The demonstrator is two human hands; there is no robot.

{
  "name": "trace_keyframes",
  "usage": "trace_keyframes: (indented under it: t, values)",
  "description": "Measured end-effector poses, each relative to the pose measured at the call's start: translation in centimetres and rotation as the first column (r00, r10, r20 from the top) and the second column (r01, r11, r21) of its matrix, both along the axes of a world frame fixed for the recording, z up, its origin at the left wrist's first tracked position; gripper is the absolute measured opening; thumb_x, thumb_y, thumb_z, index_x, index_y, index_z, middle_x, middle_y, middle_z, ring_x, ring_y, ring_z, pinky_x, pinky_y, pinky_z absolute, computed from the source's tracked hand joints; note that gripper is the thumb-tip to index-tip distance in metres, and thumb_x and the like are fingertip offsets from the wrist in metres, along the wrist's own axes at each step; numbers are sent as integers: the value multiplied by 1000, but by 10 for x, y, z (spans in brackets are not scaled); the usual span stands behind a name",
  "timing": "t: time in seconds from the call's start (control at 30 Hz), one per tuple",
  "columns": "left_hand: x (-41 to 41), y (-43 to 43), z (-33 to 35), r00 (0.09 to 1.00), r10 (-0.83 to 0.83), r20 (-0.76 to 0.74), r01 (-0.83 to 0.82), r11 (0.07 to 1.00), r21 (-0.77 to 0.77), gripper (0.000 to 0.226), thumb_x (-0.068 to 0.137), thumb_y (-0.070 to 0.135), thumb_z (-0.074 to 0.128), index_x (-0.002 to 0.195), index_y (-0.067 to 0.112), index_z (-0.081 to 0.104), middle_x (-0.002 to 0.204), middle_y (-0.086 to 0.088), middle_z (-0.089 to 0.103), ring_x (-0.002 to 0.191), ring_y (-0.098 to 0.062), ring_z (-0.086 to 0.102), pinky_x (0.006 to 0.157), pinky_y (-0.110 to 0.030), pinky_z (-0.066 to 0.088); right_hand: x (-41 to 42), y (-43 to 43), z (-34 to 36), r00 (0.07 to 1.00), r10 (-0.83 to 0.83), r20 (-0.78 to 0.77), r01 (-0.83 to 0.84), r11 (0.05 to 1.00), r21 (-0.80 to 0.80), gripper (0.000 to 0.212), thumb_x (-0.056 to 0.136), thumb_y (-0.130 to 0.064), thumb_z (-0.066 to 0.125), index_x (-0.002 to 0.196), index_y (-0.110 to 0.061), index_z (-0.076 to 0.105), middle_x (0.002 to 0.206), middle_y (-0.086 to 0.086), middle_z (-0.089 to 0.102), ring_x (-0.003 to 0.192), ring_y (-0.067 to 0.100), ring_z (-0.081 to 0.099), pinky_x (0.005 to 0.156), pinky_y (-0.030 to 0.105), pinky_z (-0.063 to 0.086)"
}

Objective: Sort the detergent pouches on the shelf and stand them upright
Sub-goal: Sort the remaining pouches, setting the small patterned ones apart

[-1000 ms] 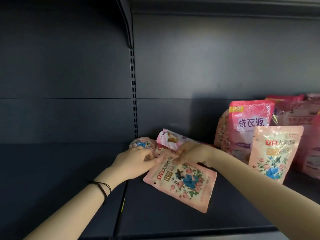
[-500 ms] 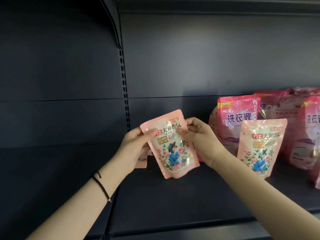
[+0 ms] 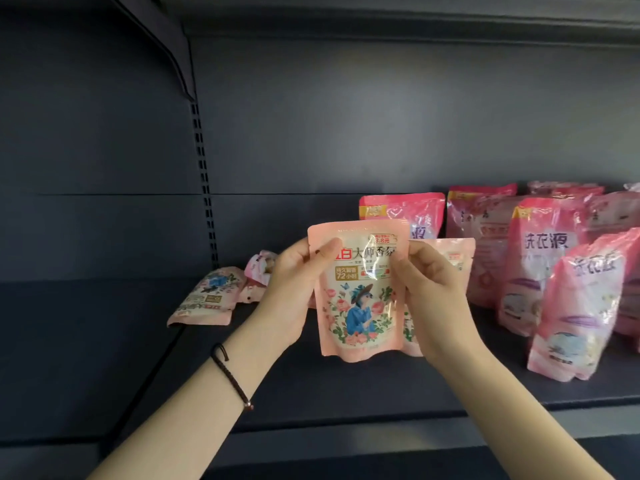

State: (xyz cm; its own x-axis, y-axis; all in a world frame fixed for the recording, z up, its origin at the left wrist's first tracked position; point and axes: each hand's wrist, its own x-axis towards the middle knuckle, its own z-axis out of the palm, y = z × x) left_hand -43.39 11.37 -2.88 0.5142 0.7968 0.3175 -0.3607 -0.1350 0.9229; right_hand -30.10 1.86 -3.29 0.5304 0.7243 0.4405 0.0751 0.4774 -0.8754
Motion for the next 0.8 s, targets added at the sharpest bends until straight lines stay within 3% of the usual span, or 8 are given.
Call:
trace_keyframes:
  t: [0.1,0.23,0.37,0.47,0.57,0.67,0.8]
  values:
    - [27,-23,-4,1000,9,-2,-9,1000,18,25,77,33,67,99,22,71,101,-4,75,95,-22,71,81,-39,54,28,-20,-3,999,-30,29,31,999,-15,16,98,-15,51,94,-10,65,87,1,73,78,16,69,66,27,57]
    - [61,-45,-12,1000,27,-16,-27,999,28,15,85,25,66,99,21,70,98,-2,75,92,-18,72,73,-29,56,60,-39,-14,999,-51,6,51,998,-39,17,97,-15,51,89,-15,66,90,5,72,83,23,66,78,43,55]
    - [83,-59,-20,997,72,-10,-71,996,49,14,88,18,65,101,15,70,95,-2,75,89,-14,72,67,-18,54,82,-47,-23,998,-53,-39,50,996,-77,15,97,-12,50,91,-14,64,91,7,71,84,23,65,79,44,54]
    - [90,-63,-22,994,108,-30,-104,987,123,11,88,16,65,98,18,70,94,3,75,89,-8,71,67,-15,53,93,-48,-26,999,-49,-16,47,995,-93,14,95,-7,50,98,-15,61,95,2,70,87,18,65,73,32,56]
    - [81,-62,-11,981,151,-125,-97,927,362,18,90,24,63,106,18,68,100,5,73,97,-6,68,76,-19,55,103,-52,-14,981,-104,165,109,994,-18,18,91,-6,55,101,-21,57,96,-5,67,85,6,64,65,16,52]
    - [56,-53,5,899,377,-224,-142,733,665,20,93,33,57,106,22,67,98,13,68,95,1,62,79,-12,48,110,-54,9,819,-249,517,225,968,111,20,88,-10,57,104,-20,53,97,-7,62,85,3,61,68,12,49]
    - [12,-34,22,609,753,-250,-116,396,911,28,88,52,46,100,34,64,90,18,63,82,0,59,67,-24,49,97,-48,39,398,-401,825,285,909,304,15,85,-15,59,100,-14,61,99,-5,54,87,11,52,72,19,41]
